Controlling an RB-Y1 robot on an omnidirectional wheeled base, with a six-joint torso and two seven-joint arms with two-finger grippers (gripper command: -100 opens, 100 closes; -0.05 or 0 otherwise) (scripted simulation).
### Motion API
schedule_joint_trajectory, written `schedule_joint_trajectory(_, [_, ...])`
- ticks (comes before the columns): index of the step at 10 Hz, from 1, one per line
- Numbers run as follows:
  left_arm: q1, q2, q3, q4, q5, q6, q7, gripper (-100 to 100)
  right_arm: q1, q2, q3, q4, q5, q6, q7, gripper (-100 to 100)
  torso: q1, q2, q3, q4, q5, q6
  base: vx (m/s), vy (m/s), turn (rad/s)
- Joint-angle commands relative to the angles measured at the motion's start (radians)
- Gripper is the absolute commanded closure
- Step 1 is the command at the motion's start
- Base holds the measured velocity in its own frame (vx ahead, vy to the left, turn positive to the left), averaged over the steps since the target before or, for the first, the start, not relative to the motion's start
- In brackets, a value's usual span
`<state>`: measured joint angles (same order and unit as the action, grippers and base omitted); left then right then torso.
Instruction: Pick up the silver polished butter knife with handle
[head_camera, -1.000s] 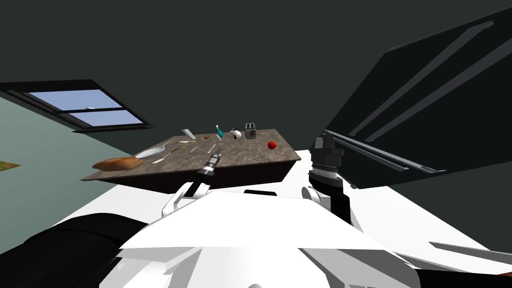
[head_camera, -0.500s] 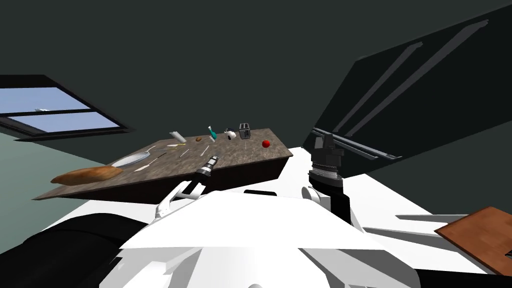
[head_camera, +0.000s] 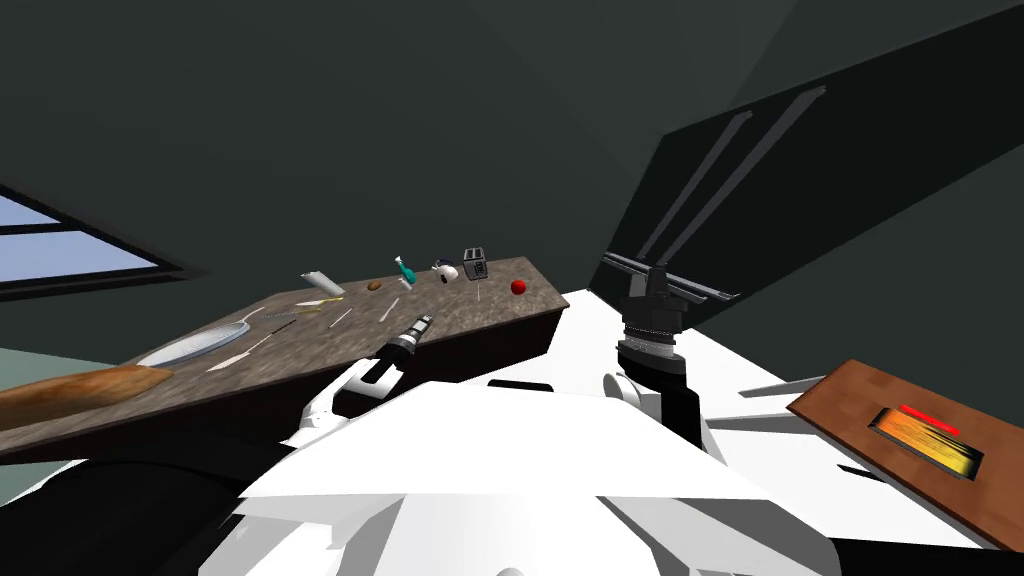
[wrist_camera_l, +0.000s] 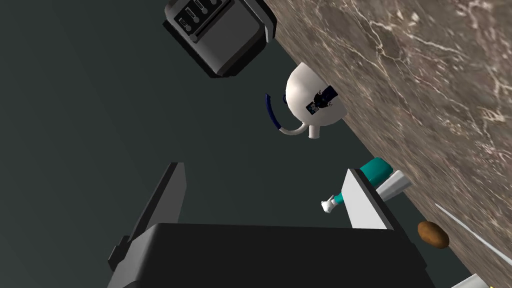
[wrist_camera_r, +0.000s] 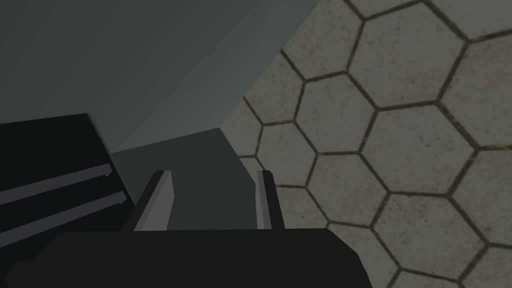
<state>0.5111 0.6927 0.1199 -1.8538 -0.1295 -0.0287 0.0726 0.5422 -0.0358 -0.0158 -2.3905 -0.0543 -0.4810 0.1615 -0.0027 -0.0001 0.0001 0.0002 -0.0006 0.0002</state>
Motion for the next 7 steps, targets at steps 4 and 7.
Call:
schedule_joint_trajectory(4, [-0.009,0.115,-0.015,0.097,0.013,0.060,0.015,-100,0.000,0.000,0.000,0.000,0.000,0.000,0.000,0,0.002,0.000,0.000,0.000,0.000,-0.001,0.006,-0.047,-0.170])
schedule_joint_trajectory(7, [-0.021,0.201,-0.039,0.174,0.030,0.109,0.018,-100,0.000,0.000,0.000,0.000,0.000,0.000,0.000,0,-0.001,-0.001,-0.001,0.000,0.000,-0.001,0.024,-0.076,-0.228])
